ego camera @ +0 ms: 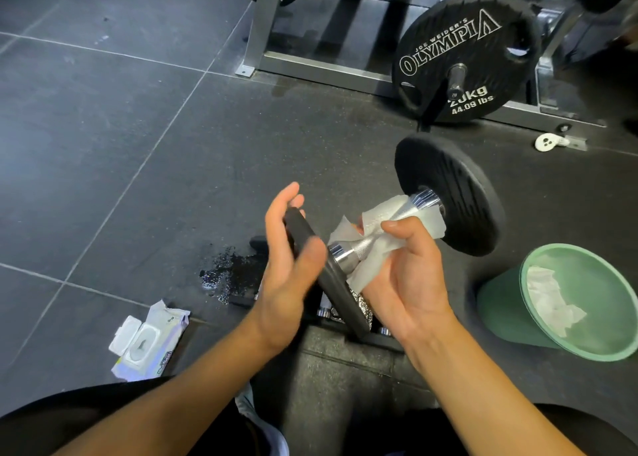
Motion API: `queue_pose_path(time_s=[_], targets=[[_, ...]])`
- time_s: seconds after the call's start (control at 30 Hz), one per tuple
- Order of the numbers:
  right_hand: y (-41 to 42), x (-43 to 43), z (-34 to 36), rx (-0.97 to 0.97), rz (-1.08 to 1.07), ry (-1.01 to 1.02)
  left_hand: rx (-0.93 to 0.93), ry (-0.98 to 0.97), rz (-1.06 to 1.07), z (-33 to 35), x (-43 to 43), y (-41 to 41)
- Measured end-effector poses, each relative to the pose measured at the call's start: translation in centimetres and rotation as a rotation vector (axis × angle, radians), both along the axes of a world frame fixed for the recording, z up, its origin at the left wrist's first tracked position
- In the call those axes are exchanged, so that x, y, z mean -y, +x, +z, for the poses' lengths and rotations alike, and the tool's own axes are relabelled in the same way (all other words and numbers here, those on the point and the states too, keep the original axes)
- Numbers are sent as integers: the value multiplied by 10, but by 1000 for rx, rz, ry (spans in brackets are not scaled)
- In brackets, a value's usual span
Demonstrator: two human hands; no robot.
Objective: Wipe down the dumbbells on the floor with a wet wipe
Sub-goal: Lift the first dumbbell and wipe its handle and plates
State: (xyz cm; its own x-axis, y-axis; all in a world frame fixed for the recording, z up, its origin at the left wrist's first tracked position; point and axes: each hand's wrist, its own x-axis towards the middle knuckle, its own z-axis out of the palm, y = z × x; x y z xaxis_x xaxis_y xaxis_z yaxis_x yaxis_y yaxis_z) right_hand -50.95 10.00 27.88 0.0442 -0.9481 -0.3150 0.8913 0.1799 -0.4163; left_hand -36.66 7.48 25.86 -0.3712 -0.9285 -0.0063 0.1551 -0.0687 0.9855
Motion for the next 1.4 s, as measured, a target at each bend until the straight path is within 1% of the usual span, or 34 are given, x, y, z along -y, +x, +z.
queue_pose_path(time_s=[0.03,0.07,0.1,0.13,0.17,0.2,0.27,0.3,0.37,0.4,0.47,0.53,0.6,0.63,0.67,0.7,0.73,0.8,0.87,0.9,0.93,0.97,1.0,1.03,1.07,1.1,1.13,1.17,1.23,1.27,1.3,1.33,1.37,1.4], targets=[[-1,0,0,-7,-5,6,10,-105,-46,-1,-4,0],[-1,0,2,-12,-10,9,20,-155,-63,-5,-5,1],[-1,-2,3,-9,-16,13,28,-157,-53,-6,-4,0],[0,-3,4,0,-24,15,25,-118,-27,-6,-2,-1],[2,-5,6,6,-30,18,-8,-29,6,-4,1,-4],[2,-6,6,9,-32,24,-70,108,45,0,4,-7],[2,-8,5,5,-13,26,-168,487,105,11,10,-13],[2,-9,7,1,2,26,-171,671,71,16,12,-14],[1,-9,9,-16,6,27,-163,972,-89,26,13,-12],[0,-10,10,-31,-1,22,-180,1082,-160,25,13,-10],[-2,-10,10,-24,0,-5,-230,1215,-240,21,11,-7],[-3,-9,10,-1,15,-29,-288,1226,-254,18,11,-6],[-4,-8,8,-30,14,-14,-319,1117,-204,17,10,-11],[-5,-8,10,-48,12,-9,-321,1008,-130,15,10,-14],[-6,-8,12,-53,9,-9,-294,857,-27,12,9,-16],[-7,-8,14,-42,2,-11,-253,665,52,13,9,-18],[-6,-8,17,-21,-12,-13,-193,438,66,13,9,-17],[-6,-8,21,-12,-46,-3,6,-55,-19,11,11,-13],[-4,-10,23,-36,-69,20,227,-488,-50,3,15,-10],[-4,-11,23,-37,-67,29,307,-642,-27,-2,18,-6],[-4,-12,22,-26,-59,24,350,-736,-4,-7,21,-4],[-4,-12,20,-16,-52,16,336,-733,-10,-6,22,-3],[-6,-12,17,-10,-47,7,284,-642,-40,-4,23,-4],[-7,-11,16,-11,-42,-6,196,-481,-62,3,21,-7],[-8,-10,13,-11,-39,-14,66,-256,-57,8,18,-10],[-8,-9,12,-2,-35,-22,-78,10,-20,18,14,-16],[-8,-9,10,5,-37,-21,-166,283,4,26,11,-20],[-8,-9,8,6,-45,-13,-192,529,-48,31,10,-22],[-8,-9,7,1,-59,6,-191,895,-221,28,7,-19],[-8,-10,7,7,-61,6,-222,1029,-260,24,4,-17],[-7,-11,6,12,-62,1,-252,1138,-256,18,3,-15],[-7,-11,6,3,-66,-1,-271,1203,-217,12,1,-14],[-7,-12,5,-18,-68,0,-274,1231,-182,9,0,-14],[-7,-11,5,-45,-59,-7,-286,1203,-148,5,0,-14]])
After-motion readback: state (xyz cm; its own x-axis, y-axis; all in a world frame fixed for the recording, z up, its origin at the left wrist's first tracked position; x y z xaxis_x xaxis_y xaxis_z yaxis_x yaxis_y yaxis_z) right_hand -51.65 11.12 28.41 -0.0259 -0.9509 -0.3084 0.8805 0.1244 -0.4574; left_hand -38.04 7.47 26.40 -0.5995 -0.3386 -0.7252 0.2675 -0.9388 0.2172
